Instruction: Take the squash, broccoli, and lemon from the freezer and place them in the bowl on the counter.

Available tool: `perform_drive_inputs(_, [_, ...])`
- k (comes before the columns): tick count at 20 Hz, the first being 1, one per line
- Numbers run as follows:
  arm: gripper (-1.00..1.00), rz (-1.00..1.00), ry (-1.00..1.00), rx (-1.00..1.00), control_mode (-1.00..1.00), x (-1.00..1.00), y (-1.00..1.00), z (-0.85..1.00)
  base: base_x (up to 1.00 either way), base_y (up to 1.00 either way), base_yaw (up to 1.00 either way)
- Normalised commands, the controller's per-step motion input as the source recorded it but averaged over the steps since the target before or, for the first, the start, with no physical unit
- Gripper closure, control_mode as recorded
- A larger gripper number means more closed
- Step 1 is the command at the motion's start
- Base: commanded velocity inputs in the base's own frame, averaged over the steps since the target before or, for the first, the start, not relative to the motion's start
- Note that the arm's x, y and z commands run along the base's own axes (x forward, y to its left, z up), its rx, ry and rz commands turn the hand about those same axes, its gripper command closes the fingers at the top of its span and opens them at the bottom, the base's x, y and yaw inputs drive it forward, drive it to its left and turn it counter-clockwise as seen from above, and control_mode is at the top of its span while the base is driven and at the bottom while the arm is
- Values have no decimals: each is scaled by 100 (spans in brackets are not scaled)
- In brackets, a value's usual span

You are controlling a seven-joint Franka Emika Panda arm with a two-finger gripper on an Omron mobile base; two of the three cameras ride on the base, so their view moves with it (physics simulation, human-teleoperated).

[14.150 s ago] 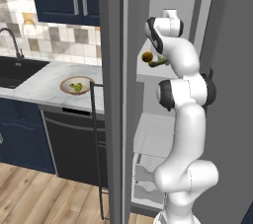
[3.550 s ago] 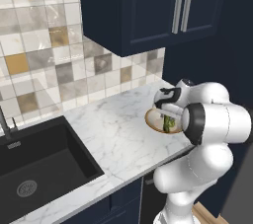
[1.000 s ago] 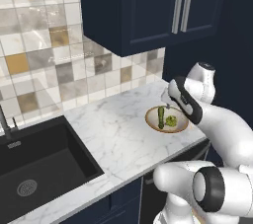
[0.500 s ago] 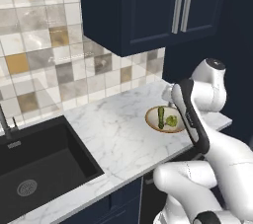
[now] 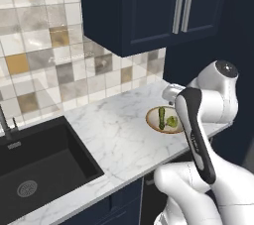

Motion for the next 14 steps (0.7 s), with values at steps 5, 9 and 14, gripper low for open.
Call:
perform_drive_inputs(5, [-100,0,-2,0,100,-13,0,10,-73,0,0])
perform_drive_inputs(9, [-100,0,0,0,100,0,0,0,-100,0,0])
perform_drive_inputs(14, [-100,0,0,0,100,0,0,0,-100,0,0])
